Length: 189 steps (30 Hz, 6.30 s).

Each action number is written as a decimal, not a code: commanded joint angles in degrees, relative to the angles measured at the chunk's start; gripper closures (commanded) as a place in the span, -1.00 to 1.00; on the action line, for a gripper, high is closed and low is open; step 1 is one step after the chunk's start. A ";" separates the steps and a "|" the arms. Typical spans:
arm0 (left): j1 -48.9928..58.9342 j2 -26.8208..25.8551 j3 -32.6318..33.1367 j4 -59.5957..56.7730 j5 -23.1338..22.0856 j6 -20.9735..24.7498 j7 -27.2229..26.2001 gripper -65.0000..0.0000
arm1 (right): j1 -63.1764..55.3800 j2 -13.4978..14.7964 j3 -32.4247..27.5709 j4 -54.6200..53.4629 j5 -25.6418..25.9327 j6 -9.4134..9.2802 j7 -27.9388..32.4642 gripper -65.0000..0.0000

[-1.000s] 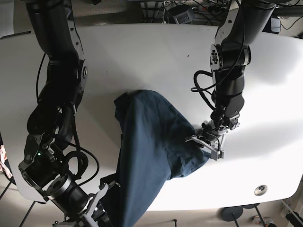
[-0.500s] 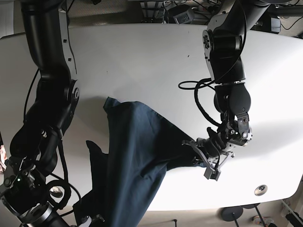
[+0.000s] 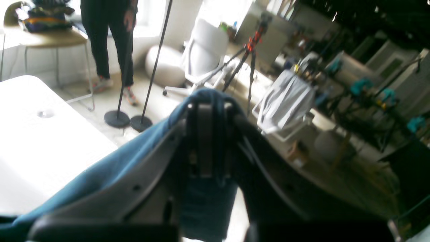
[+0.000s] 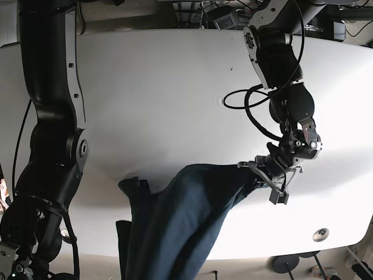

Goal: Fold the T-shirt properly
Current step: 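Lift the navy shirt with both grippers and spread it across the table, then lower the navy shirt with both grippers, dragging the right gripper's edge, then release the left gripper and pull the shirt with the right gripper, then grasp the shirt's other edge with the left gripper and stretch it out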

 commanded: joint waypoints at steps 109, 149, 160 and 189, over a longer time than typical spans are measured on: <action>26.51 -7.29 -10.11 17.49 -0.84 -10.57 -4.92 -0.12 | -56.99 -0.50 21.89 -3.78 -0.50 0.30 9.81 0.94; 17.72 -7.29 -16.09 17.93 -0.84 -10.22 -4.83 -0.05 | 2.46 -6.03 -1.41 20.83 -0.85 0.30 -19.64 0.94; 18.07 -7.29 -16.35 18.01 -0.84 -10.22 -4.83 -0.07 | 2.46 -10.08 -2.02 21.98 -3.58 0.30 -19.73 0.94; 5.50 -3.42 8.88 -6.87 -0.92 8.07 -14.59 -0.64 | -19.81 -5.15 -1.76 35.34 -3.49 0.30 -19.55 0.94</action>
